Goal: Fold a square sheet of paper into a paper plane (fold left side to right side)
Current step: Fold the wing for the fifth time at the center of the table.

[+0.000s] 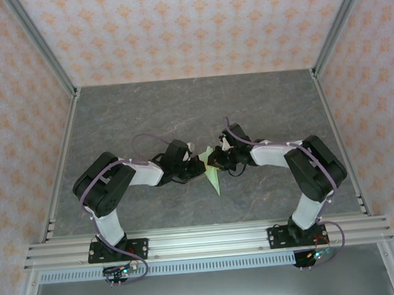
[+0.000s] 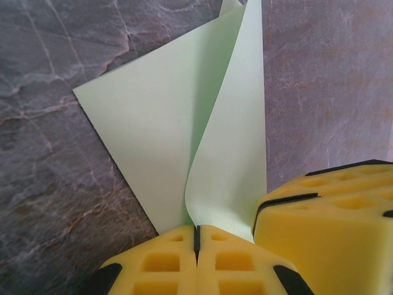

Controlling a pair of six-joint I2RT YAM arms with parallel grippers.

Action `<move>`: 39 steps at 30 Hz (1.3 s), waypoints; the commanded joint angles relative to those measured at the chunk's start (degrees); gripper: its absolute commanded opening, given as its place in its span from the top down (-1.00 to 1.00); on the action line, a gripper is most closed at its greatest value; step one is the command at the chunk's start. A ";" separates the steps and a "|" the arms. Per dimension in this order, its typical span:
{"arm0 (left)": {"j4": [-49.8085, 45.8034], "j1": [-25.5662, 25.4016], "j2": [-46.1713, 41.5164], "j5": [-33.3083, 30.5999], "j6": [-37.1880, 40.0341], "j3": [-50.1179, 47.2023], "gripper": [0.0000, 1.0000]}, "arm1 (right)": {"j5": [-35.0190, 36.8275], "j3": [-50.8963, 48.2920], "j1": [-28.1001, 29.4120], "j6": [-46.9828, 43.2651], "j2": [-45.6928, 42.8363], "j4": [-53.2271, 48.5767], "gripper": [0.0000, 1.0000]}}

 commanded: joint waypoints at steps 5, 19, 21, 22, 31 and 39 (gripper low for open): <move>-5.04 -0.02 1.66 -4.43 1.60 0.16 1.00 | 1.21 -1.86 0.07 -0.92 0.90 1.44 0.72; -5.66 -0.02 2.18 -5.32 1.03 0.16 1.00 | 1.43 -2.81 0.13 -1.02 2.12 1.57 0.73; -5.49 -0.02 2.27 -5.23 1.05 0.21 1.00 | 1.77 -3.00 0.06 -0.98 2.22 1.11 0.73; -5.34 -0.02 2.27 -5.07 1.02 0.19 1.00 | 1.99 -3.05 0.18 -0.97 2.29 0.72 0.73; -5.90 -0.02 -1.80 -4.68 1.52 0.43 0.87 | 5.27 -3.95 0.13 -1.26 2.43 -5.84 0.74; -11.03 0.24 -12.61 -6.47 3.00 -1.80 0.36 | 5.87 -4.33 0.12 -0.67 4.34 -5.52 0.74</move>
